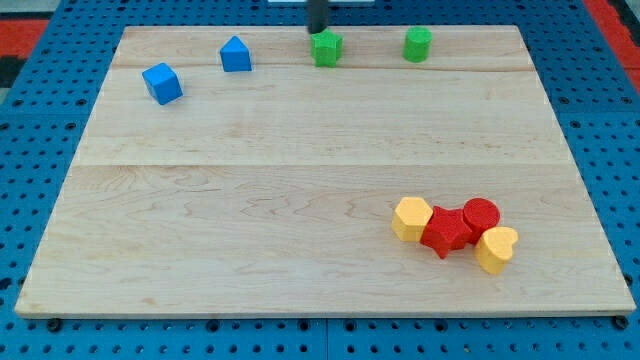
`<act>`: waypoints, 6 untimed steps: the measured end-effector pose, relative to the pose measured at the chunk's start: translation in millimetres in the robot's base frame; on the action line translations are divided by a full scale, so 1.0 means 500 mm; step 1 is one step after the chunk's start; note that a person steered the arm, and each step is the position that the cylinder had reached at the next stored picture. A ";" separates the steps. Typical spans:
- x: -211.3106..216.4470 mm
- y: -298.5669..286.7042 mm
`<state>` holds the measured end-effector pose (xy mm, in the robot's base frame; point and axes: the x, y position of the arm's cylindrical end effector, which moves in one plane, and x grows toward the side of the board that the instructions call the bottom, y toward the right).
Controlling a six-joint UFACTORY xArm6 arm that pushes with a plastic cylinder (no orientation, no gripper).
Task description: Put the green star diagonally to green circle
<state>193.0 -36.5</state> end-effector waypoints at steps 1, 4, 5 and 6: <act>0.054 0.005; 0.125 0.194; 0.202 0.197; 0.303 0.205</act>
